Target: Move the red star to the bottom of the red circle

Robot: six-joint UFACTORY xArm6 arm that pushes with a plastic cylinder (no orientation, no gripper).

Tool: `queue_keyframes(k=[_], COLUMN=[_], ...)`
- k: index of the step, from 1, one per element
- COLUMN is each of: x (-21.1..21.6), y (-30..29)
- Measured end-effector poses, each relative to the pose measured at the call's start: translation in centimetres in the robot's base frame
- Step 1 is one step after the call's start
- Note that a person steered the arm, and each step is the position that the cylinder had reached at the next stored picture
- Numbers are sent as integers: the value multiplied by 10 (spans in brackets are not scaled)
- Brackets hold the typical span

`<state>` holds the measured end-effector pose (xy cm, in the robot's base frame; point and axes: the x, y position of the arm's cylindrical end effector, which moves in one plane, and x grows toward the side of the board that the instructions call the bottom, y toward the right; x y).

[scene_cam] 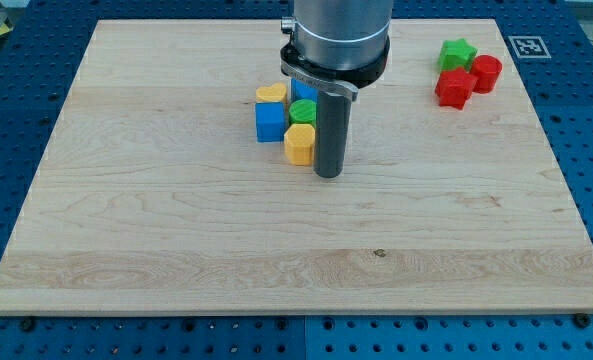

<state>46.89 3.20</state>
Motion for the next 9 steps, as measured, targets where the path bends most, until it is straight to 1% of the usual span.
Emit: queue_keyframes(k=[9], x=[0], y=[41])
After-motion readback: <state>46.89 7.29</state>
